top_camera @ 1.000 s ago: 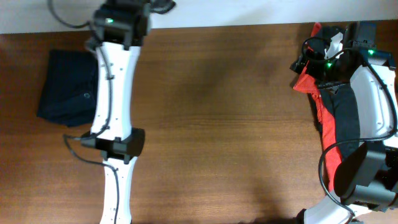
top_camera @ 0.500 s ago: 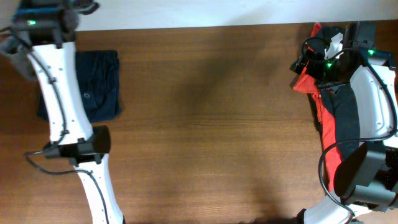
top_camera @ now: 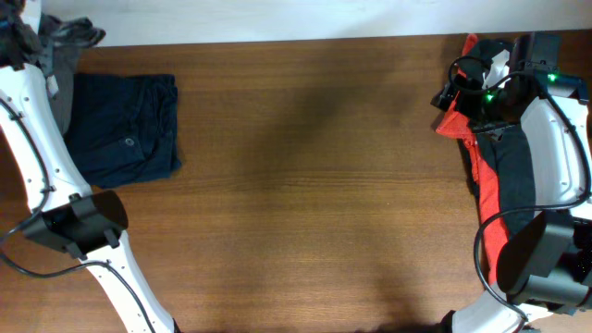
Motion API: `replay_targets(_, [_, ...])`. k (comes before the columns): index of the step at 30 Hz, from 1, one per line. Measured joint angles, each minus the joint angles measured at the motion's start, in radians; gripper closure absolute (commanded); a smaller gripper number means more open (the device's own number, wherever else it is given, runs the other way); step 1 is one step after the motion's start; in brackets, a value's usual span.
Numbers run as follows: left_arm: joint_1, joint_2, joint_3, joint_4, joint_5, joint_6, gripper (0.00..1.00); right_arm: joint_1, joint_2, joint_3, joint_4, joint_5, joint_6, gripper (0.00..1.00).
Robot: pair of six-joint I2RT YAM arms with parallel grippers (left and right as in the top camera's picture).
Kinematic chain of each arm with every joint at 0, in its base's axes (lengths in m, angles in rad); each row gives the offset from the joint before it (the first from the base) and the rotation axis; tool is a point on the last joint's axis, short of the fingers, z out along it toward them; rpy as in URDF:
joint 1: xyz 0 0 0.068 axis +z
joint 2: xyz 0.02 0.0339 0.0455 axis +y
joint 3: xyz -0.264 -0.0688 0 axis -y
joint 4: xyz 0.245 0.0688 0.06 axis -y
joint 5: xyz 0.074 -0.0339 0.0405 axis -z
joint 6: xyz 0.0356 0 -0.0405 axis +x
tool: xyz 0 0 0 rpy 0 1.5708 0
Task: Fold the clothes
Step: 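Carry the shorts left and place them on the navy garment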
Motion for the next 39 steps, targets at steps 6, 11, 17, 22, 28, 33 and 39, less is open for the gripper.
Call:
replay_targets(6, [0.030, 0.000, -0.130, 0.013, 0.038, 0.000, 1.00, 0.000, 0.000, 0.000, 0.000, 0.000, 0.000, 0.01])
replay_targets(11, [0.024, 0.000, -0.186, 0.019, 0.047, 0.000, 1.00, 0.000, 0.000, 0.000, 0.000, 0.000, 0.000, 0.01])
replay_targets(17, [-0.008, 0.000, -0.193, -0.002, 0.056, 0.000, 1.00, 0.000, 0.000, 0.000, 0.008, 0.000, 0.000, 0.01])
replay_targets(22, [-0.090, 0.000, -0.195, -0.070, 0.085, -0.002, 1.00, 0.000, 0.000, 0.000, 0.013, 0.000, 0.000, 0.01])
replay_targets(28, [-0.200, 0.000, -0.236, -0.110, 0.111, -0.007, 0.01, 0.000, 0.000, 0.000, 0.012, 0.000, 0.000, 0.01])
replay_targets(33, [-0.254, 0.000, -0.337, -0.126, 0.167, -0.012, 0.01, 0.000, 0.000, 0.000, 0.008, 0.000, 0.000, 0.01])
replay_targets(39, [-0.257, 0.000, -0.382, -0.136, 0.238, -0.012, 0.01, 0.000, 0.000, 0.000, 0.005, 0.000, 0.000, 0.01])
